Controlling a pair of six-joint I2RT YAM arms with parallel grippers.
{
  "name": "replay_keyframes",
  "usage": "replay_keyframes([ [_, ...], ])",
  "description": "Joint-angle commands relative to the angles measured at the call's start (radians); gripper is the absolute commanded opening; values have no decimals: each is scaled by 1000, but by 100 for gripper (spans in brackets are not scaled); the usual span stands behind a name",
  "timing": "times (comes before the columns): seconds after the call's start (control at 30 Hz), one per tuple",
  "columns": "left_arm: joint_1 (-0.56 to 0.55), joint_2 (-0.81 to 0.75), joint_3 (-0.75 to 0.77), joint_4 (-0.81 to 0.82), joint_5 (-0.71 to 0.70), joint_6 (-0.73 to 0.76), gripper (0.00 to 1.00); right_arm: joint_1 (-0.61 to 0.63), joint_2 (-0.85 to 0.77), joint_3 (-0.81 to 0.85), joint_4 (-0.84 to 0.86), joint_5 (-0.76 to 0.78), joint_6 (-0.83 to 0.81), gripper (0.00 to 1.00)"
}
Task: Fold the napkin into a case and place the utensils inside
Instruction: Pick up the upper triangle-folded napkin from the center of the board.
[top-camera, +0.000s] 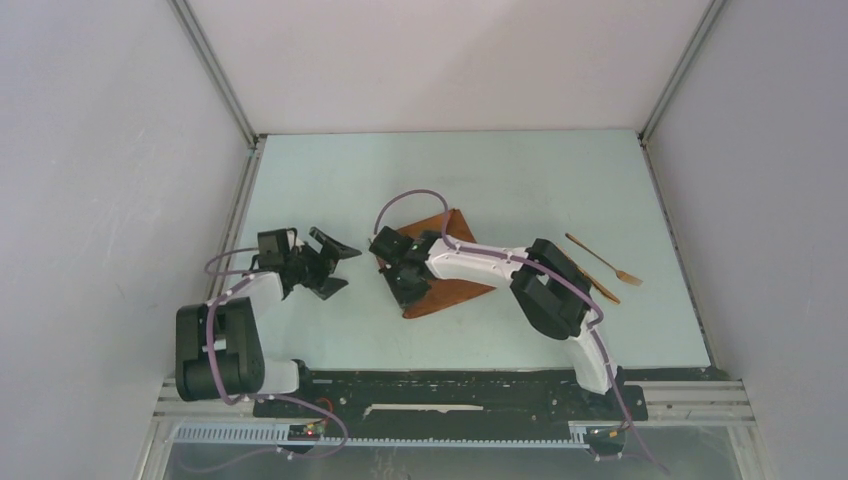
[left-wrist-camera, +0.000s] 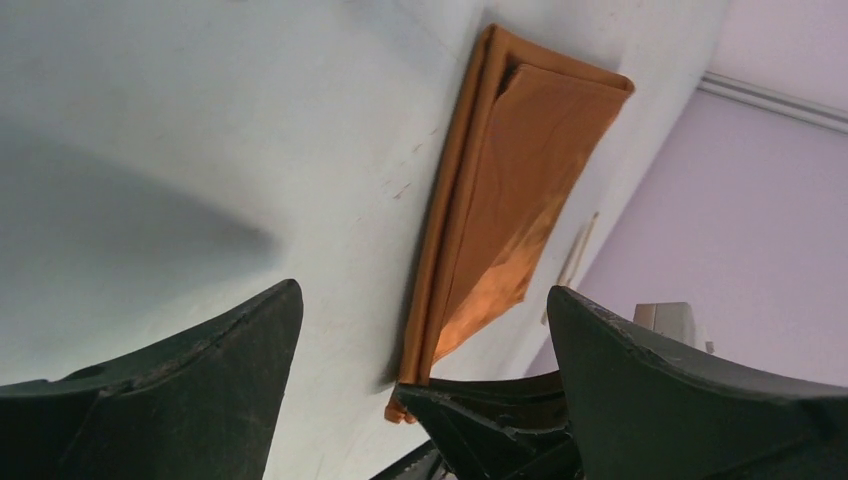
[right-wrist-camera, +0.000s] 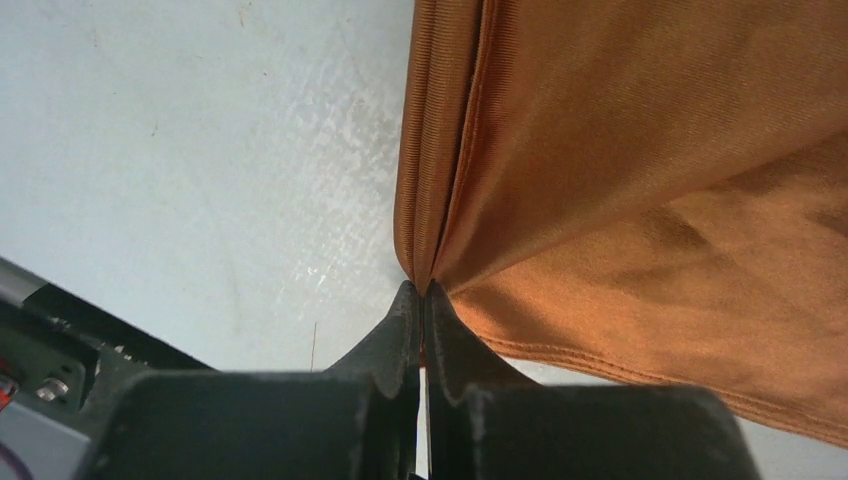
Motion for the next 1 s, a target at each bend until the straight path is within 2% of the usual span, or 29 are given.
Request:
replay_keyframes([
  [0.0, -44, 83, -13, 285, 85, -151, 100, -34, -99, -48, 85, -103, 7, 0],
  [0.1, -94, 127, -17, 353, 38, -191, 99, -48, -130, -86, 109, -120, 8, 0],
  [0.2, -144, 161, -22, 423, -26, -224, 92, -59, -146, -101, 119, -128, 5, 0],
  [0.43, -215, 261, 54, 426, -129, -206, 77, -70, -165, -121, 131, -130, -13, 0],
  [0.73, -236, 354, 110, 437, -207, -189, 59, -84, -194, -159, 161, -153, -17, 0],
  [0.97, -236, 419, 140, 465, -210, -204, 54, -95, -208, -179, 171, -160, -22, 0],
])
